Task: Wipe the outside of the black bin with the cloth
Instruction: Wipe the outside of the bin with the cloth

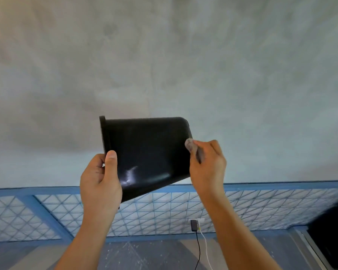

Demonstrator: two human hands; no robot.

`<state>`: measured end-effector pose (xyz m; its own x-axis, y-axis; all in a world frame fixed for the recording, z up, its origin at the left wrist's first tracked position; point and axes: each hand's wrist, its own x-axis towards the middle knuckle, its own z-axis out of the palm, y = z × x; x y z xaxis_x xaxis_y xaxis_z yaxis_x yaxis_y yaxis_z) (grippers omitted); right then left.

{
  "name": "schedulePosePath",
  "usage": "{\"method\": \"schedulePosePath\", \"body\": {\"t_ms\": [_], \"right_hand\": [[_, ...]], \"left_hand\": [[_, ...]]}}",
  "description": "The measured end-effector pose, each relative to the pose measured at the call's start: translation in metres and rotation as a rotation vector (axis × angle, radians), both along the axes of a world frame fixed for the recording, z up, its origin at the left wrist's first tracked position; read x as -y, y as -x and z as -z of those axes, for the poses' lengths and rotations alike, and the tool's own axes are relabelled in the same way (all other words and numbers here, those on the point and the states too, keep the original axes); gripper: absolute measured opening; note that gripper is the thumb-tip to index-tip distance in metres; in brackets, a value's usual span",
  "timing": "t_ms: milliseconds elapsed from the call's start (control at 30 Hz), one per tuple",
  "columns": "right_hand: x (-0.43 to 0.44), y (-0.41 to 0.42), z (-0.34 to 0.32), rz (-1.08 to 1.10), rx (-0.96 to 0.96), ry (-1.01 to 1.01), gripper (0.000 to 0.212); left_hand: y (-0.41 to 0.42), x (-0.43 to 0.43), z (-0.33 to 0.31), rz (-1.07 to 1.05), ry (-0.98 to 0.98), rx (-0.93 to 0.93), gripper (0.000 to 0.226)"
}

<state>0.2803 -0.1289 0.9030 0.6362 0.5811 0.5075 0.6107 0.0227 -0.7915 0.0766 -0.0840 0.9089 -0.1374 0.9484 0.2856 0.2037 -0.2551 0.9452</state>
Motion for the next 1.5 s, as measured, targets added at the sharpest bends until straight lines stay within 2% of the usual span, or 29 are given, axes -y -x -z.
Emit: {"method": "schedulePosePath", "body": {"t_ms": [67,133,200,233,267,333,400,467,600,667,733,800,833,933,1000,1100,1200,1300,1433,1500], "right_hand": [[-0.012,0.023,-0.006,0.002,0.019,-0.01,0.014],[-0.021,0.081,-0.007,-0.158,0.196,-0.038,0.016],[-0.016,0.122,-0.004,-0.313,0.307,-0.027,0.02],[-0.016,0.12,-0.004,-0.296,0.337,-0.039,0.022],[-0.019,0.104,-0.004,-0.23,0.314,-0.039,0.022],[-0.023,0.061,-0.005,-0.034,0.12,0.019,0.013],[-0.025,0.04,-0.006,0.05,0.007,0.032,0.009],[-0.029,0.07,-0.012,-0.022,0.068,-0.02,0.011],[-0.025,0.166,-0.017,-0.365,0.328,-0.113,0.021],[-0.03,0.147,-0.013,-0.302,0.326,-0.119,0.023],[-0.033,0.098,-0.006,-0.102,0.216,-0.064,0.015],[-0.027,0.063,-0.004,-0.009,0.17,-0.069,0.012],[-0.026,0.065,-0.004,-0.03,0.193,-0.087,0.014],[-0.022,0.112,-0.01,-0.278,0.375,-0.171,0.017],[-0.034,0.128,-0.019,-0.33,0.437,-0.181,0.019],[-0.059,0.131,-0.035,-0.214,0.353,-0.157,0.023],[-0.063,0.153,-0.041,-0.213,0.357,-0.151,0.027],[-0.062,0.13,-0.031,-0.13,0.413,-0.161,0.033],[-0.062,0.06,-0.004,0.18,0.241,-0.048,0.032],[-0.063,0.09,-0.01,0.15,0.283,-0.108,0.031]], "left_hand": [[-0.001,0.006,0.002,-0.008,-0.05,-0.067,0.041],[-0.004,0.009,0.003,-0.018,-0.082,-0.116,0.04],[0.003,0.008,0.003,-0.032,-0.072,-0.088,0.04],[0.011,0.007,0.003,-0.029,-0.061,-0.072,0.041],[0.02,0.006,0.002,-0.019,-0.056,-0.075,0.042],[0.036,0.007,-0.001,0.005,-0.07,-0.11,0.042],[0.048,0.007,0.0,0.023,-0.094,-0.117,0.038],[0.049,0.005,0.003,0.041,-0.106,-0.115,0.041],[0.054,0.002,0.008,0.025,-0.073,-0.067,0.038],[0.066,-0.001,0.007,0.025,-0.065,-0.037,0.039],[0.08,-0.004,0.006,0.075,-0.085,-0.076,0.039],[0.089,-0.007,0.007,0.13,-0.106,-0.125,0.038],[0.091,-0.008,0.007,0.15,-0.109,-0.136,0.039],[0.088,-0.006,0.006,0.204,-0.123,-0.155,0.038],[0.084,0.0,0.006,0.223,-0.158,-0.164,0.037],[0.081,0.005,0.017,0.19,-0.205,-0.235,0.041],[0.075,0.006,0.023,0.126,-0.222,-0.279,0.033],[0.077,0.011,0.024,0.089,-0.224,-0.206,0.033],[0.087,0.015,0.021,0.137,-0.202,-0.121,0.032],[0.08,0.012,0.023,0.171,-0.167,-0.147,0.033]]}}
